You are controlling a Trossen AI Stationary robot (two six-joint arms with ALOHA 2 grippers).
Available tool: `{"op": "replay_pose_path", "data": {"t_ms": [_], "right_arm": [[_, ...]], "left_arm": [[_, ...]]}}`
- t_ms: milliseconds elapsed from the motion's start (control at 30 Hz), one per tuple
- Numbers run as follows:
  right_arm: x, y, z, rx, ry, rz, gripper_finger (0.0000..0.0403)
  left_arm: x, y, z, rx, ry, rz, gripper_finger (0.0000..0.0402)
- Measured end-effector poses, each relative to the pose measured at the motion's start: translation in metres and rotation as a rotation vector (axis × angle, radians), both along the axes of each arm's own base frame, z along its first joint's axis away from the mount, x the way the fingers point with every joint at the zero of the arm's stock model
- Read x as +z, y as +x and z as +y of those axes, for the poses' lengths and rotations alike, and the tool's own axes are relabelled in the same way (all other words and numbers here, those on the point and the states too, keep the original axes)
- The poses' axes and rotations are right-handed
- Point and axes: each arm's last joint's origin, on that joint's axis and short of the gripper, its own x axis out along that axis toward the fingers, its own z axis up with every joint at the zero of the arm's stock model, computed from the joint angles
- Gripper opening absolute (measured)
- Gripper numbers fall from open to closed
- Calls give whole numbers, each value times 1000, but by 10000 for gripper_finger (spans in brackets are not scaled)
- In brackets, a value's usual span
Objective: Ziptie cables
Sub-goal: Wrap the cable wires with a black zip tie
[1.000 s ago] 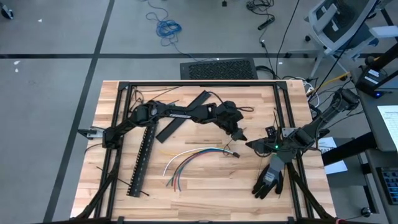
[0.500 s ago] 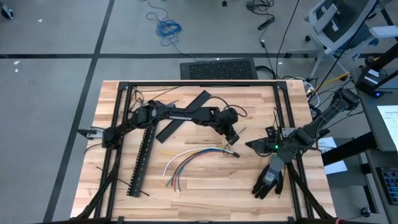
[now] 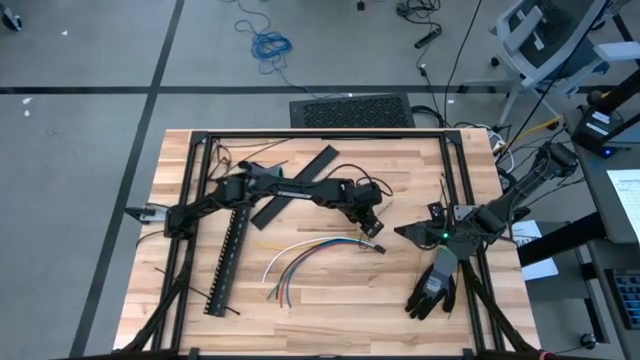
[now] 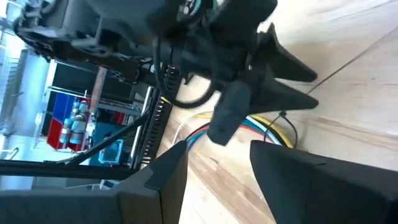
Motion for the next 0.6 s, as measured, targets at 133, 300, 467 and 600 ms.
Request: {"op": "replay_pose_path", "data": {"t_ms": [133,300,467,600], "right_arm": [[2,0,0,7,0,-16,167],[6,0,0,6,-17,-41,167],[6,-1,-1,2,-18,-47,167],[7,-1,-1,2,-17,-48,167]], "left_arm": [[-3,3,-6,14,2,-8,195],[-2,8,-8,-6,-45,-63,195],[0,11,-8,-6,-73,-97,195],[2,13,-3,-17,-97,-133,195]]}}
